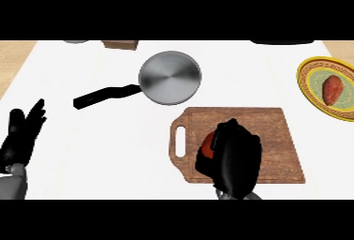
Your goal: Pick the bell pepper from the cutting board and place it in the pan
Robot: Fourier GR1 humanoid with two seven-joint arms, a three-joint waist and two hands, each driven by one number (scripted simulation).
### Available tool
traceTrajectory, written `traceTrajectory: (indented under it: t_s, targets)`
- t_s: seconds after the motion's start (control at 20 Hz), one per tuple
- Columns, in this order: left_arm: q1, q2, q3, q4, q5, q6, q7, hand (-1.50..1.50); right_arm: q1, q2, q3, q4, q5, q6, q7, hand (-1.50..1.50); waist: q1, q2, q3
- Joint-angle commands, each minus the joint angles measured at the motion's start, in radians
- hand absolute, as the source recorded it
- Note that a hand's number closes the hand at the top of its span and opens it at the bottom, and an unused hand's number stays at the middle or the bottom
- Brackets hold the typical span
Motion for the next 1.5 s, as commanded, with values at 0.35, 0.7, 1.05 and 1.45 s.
traceTrajectory:
  t_s: [0.35, 0.7, 1.05, 1.45]
  targets:
    - [-0.024, -0.034, -0.036, 0.015, -0.031, 0.004, -0.023, 0.0, -0.302, 0.013, -0.013, 0.053, -0.002, -0.054, 0.275, 1.5, 0.038, 0.014, 0.001]
    - [-0.066, -0.038, -0.036, 0.0, -0.024, 0.001, 0.005, 0.0, -0.469, 0.013, -0.249, 0.303, -0.122, -0.249, 0.128, 1.5, 0.056, 0.023, 0.002]
    - [-0.067, -0.042, -0.043, 0.009, -0.029, -0.005, -0.012, 0.0, -0.561, 0.014, -0.379, 0.598, -0.23, -0.482, 0.026, 1.5, 0.086, 0.032, 0.002]
    - [-0.107, -0.053, -0.069, 0.02, -0.064, 0.007, -0.009, 0.0, -0.676, 0.014, -0.489, 0.968, -0.369, -0.693, -0.139, 1.5, 0.106, 0.045, 0.003]
